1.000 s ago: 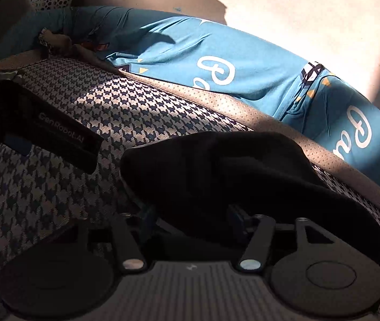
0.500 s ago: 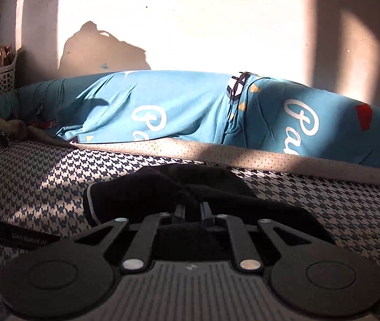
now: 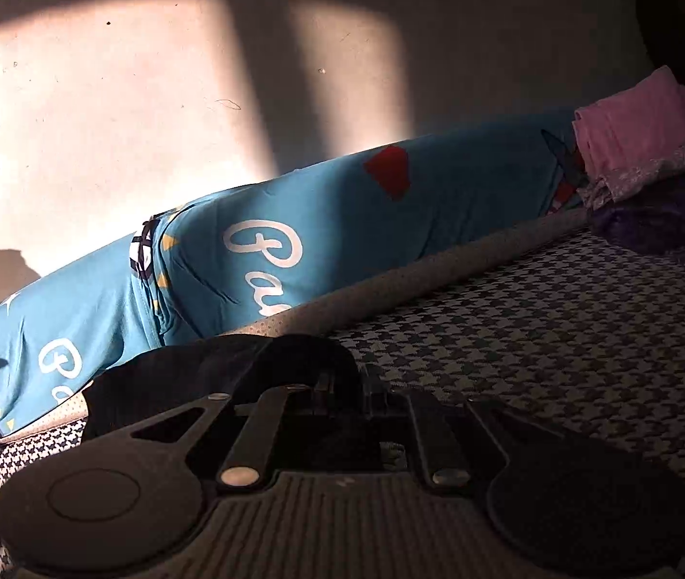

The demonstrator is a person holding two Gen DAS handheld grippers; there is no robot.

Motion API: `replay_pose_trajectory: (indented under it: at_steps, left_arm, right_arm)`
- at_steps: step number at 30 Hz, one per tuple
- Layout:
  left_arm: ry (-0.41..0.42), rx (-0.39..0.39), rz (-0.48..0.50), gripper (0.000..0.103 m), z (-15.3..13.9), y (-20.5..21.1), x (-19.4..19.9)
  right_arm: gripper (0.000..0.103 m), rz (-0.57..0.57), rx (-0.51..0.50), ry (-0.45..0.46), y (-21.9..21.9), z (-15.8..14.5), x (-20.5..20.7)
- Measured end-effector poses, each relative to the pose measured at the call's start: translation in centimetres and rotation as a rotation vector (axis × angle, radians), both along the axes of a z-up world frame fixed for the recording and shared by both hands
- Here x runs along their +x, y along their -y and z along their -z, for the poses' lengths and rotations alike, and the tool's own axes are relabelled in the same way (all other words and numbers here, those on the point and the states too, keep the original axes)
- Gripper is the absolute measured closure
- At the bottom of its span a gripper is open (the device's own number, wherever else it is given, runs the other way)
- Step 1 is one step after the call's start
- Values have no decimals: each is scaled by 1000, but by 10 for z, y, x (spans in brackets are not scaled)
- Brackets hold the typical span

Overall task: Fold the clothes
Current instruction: 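Close the right gripper on the black garment's edge and lift it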

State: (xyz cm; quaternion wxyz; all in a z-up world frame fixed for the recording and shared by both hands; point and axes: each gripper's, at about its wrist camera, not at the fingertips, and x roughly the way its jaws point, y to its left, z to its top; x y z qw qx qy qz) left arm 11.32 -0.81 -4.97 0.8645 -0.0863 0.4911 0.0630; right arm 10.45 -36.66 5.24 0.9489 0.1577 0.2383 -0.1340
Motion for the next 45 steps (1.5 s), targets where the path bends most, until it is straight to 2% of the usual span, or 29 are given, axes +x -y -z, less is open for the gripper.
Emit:
replay_pose_trajectory:
  at_steps: [6,8,10,14,18,21,23,26,31,34,40,42,43,44,45]
  left_arm:
    - [1,2,35,0,0,10,0]
    - [5,-8,48,0,-2,14,-1]
    - [9,-19,62,0,-4,19,-2]
    - [39,-38,109,0,-13,33,-7]
    - [73,-40,171,0,-22,52,-11]
    - [85,-56,210,0,-25,64,-13]
    - [93,-63,234,0,-25,72,-14]
    - [108,-54,269,0,-24,85,-14]
    - [126,-48,328,0,-19,105,-14]
    - [139,-66,355,0,-18,114,-12]
    - [163,-117,403,0,-15,130,-5]
    - [165,-133,424,0,-12,135,-4]
    - [166,-130,434,0,-11,139,-3]
    - [167,-124,442,0,-9,142,-2]
    - [167,-118,449,0,-7,145,-2]
  right_arm:
    - [89,203,-18,-113,38,12,-4]
    - [74,230,-18,-96,47,9,-10]
    - [70,247,-15,-70,52,5,-17]
    - [69,140,9,-51,49,1,-20]
    - [66,-12,50,-56,42,1,-18]
    - [52,-110,46,-85,32,5,-20]
    - [43,-133,40,-104,28,8,-23]
    - [38,-150,61,-130,29,13,-25]
    - [37,-141,149,-189,40,25,-23]
    - [35,-105,149,-209,42,29,-21]
    - [34,-120,297,-202,46,41,-10]
    - [47,-143,290,-183,42,42,-7]
    - [59,-154,277,-177,39,42,-5]
    - [67,-159,250,-175,35,41,-4]
    - [71,-158,230,-170,33,41,-3]
